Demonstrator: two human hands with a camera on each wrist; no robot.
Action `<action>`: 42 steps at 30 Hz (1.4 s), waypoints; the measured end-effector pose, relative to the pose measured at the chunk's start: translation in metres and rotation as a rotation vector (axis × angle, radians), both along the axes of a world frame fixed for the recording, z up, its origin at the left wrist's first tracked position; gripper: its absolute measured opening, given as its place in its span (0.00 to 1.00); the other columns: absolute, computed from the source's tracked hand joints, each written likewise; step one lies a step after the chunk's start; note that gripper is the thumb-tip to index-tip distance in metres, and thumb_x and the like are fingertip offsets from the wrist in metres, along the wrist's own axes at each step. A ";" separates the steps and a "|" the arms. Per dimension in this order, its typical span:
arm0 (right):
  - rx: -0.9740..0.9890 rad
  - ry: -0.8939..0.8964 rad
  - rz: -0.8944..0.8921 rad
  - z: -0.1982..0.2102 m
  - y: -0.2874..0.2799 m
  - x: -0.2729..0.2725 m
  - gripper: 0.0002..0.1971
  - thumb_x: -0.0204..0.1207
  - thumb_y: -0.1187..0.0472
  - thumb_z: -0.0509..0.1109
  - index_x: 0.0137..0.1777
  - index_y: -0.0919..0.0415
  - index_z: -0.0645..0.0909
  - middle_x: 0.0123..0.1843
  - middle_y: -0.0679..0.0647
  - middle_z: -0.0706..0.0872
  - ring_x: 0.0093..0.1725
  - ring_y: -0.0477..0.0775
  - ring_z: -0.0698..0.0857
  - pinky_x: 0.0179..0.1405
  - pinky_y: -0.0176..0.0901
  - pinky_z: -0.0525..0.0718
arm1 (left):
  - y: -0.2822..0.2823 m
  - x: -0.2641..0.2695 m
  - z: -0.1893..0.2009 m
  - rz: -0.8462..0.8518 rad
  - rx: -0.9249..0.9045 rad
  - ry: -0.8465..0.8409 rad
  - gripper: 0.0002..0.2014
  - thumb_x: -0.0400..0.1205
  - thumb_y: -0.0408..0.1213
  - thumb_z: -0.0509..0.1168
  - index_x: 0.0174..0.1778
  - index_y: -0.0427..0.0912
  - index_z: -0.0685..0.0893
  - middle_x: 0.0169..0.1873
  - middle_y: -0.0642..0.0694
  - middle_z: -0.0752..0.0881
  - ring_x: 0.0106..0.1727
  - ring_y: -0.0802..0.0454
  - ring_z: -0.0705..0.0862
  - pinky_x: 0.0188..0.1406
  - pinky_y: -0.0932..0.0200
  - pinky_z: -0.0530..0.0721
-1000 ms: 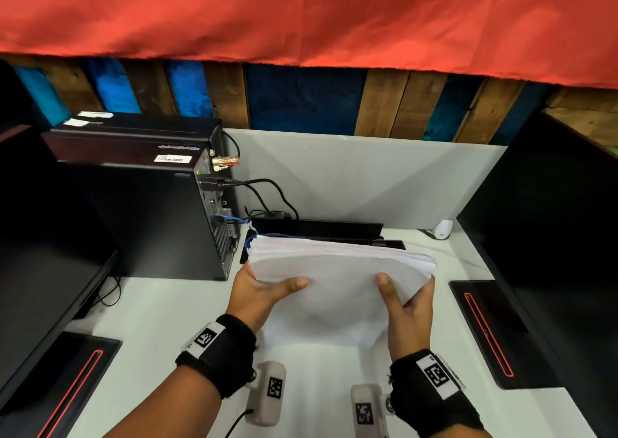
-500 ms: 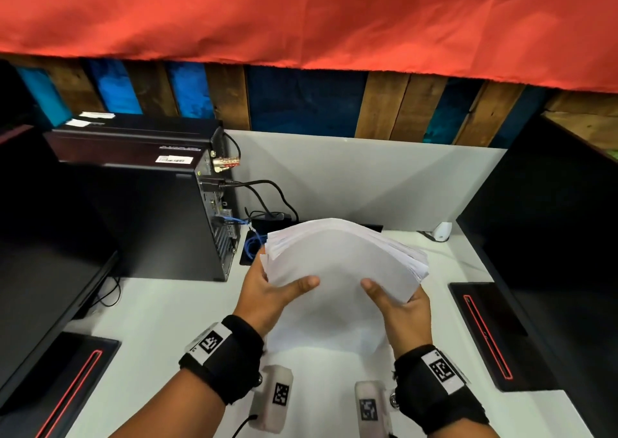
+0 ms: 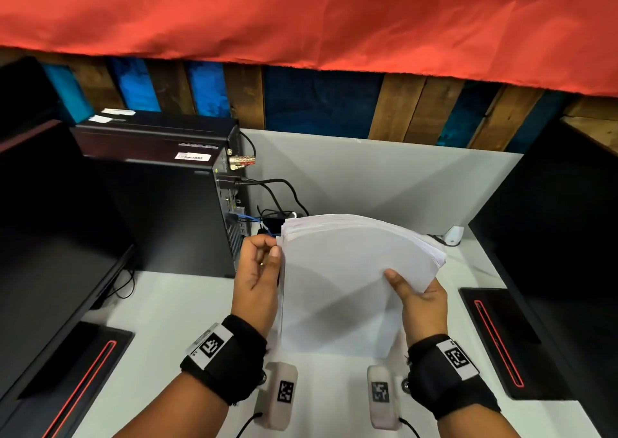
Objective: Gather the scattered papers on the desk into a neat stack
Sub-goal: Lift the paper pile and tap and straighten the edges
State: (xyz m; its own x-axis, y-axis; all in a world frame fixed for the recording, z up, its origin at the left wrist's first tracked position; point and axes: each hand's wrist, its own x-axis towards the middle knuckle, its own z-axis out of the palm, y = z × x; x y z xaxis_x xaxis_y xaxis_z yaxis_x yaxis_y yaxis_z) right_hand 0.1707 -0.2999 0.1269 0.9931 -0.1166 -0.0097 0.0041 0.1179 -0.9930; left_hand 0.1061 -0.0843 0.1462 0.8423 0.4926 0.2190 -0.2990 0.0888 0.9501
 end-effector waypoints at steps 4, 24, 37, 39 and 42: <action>-0.025 0.012 0.007 0.001 -0.003 -0.002 0.15 0.68 0.66 0.78 0.55 0.58 0.86 0.47 0.49 0.91 0.42 0.43 0.90 0.35 0.27 0.85 | 0.003 0.003 0.003 -0.003 0.040 0.015 0.07 0.81 0.38 0.57 0.49 0.39 0.75 0.39 0.41 0.78 0.38 0.51 0.74 0.38 0.58 0.75; -0.033 -0.001 0.072 0.001 -0.009 -0.003 0.29 0.53 0.56 0.83 0.58 0.57 0.85 0.53 0.54 0.91 0.55 0.58 0.89 0.54 0.52 0.87 | 0.000 0.004 0.026 -0.067 -0.084 0.037 0.05 0.88 0.36 0.53 0.51 0.41 0.72 0.41 0.45 0.78 0.36 0.59 0.77 0.37 0.64 0.78; -0.548 -0.611 -0.146 0.028 0.012 -0.029 0.34 0.72 0.65 0.75 0.75 0.43 0.69 0.71 0.51 0.64 0.71 0.24 0.63 0.66 0.15 0.64 | -0.027 0.015 0.043 0.083 -0.153 0.116 0.23 0.72 0.63 0.66 0.44 0.44 0.79 0.43 0.43 0.83 0.51 0.41 0.83 0.63 0.37 0.79; -0.574 -0.617 -0.149 0.030 0.014 -0.032 0.27 0.72 0.66 0.75 0.71 0.53 0.75 0.70 0.57 0.65 0.70 0.21 0.63 0.64 0.12 0.63 | -0.028 0.021 0.044 0.130 -0.164 0.127 0.17 0.72 0.59 0.67 0.40 0.48 0.79 0.39 0.45 0.82 0.49 0.37 0.83 0.59 0.39 0.80; -0.542 -0.595 -0.191 0.029 0.015 -0.034 0.27 0.71 0.65 0.77 0.69 0.56 0.73 0.70 0.60 0.67 0.69 0.25 0.66 0.65 0.15 0.63 | -0.032 0.023 0.045 0.173 -0.153 0.099 0.07 0.79 0.45 0.67 0.41 0.47 0.79 0.40 0.52 0.83 0.48 0.54 0.82 0.57 0.56 0.76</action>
State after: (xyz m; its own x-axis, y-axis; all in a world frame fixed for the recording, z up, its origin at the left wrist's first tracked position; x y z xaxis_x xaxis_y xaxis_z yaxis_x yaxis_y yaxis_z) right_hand 0.1372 -0.2851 0.1561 0.7772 -0.1210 0.6175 0.5185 -0.4327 -0.7375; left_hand 0.1290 -0.1160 0.1915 0.7561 0.6525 0.0510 -0.2282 0.1898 0.9549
